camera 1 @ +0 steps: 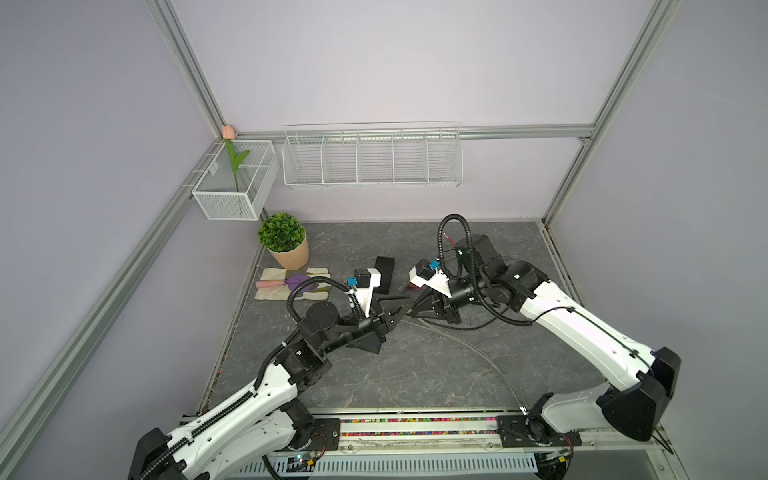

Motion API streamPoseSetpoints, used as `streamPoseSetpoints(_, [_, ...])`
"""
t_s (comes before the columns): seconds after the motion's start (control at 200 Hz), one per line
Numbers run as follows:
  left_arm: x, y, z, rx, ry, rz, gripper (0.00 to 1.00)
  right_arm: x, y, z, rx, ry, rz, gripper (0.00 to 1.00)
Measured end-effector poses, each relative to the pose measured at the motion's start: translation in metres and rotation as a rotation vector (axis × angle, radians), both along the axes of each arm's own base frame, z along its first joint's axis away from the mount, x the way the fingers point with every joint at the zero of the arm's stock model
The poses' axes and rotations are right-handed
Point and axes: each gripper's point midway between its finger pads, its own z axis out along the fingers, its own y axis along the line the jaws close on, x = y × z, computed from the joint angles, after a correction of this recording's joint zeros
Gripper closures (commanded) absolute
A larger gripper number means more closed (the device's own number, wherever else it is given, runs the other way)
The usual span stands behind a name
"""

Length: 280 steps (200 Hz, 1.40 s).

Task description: Insert the plug into the switch port

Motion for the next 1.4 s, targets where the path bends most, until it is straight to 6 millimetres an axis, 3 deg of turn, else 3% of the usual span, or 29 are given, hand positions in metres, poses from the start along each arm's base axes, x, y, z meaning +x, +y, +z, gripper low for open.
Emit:
streamPoseSetpoints(0.06, [0.0, 0.0, -0.001, 0.002, 0.002, 0.001, 1.0, 0.0, 0.0, 0.001, 0.003, -0.007, 0.006, 0.58])
streamPoseSetpoints(0.11, [0.0, 0.0, -0.002, 0.005, 0.004, 0.002, 1.0, -0.001, 0.0, 0.001, 0.001, 0.001, 0.004, 0.55])
streamPoseSetpoints(0.28, [0.001, 0.0, -0.002, 0.008, 0.006, 0.005, 1.0, -0.005, -0.006, -0.006, -0.01, -0.008, -0.002, 0.57])
streamPoseSetpoints(0.42, [0.001, 0.0, 0.002, 0.004, 0.001, 0.004, 1.0, -0.01, -0.018, -0.013, -0.023, -0.01, -0.027, 0.68])
streamPoseSetpoints(0.94, [-0.001, -0.002, 0.009, -0.023, -0.009, -0.016, 1.0, 0.002, -0.015, -0.003, 0.027, -0.049, -0.047, 0.65])
streamPoseSetpoints(1.085, [-0.002, -0.002, 0.011, -0.029, -0.015, -0.02, 1.0, 0.006, -0.013, -0.004, 0.036, -0.043, -0.047, 0.73])
streamPoseSetpoints(1.26, [-0.001, -0.001, 0.012, -0.033, -0.019, -0.015, 1.0, 0.003, -0.011, -0.003, 0.052, -0.017, -0.025, 0.89])
streamPoseSetpoints(1.4, [0.0, 0.0, 0.013, -0.035, -0.021, -0.006, 1.0, 0.001, -0.01, -0.002, 0.061, -0.001, -0.018, 0.93])
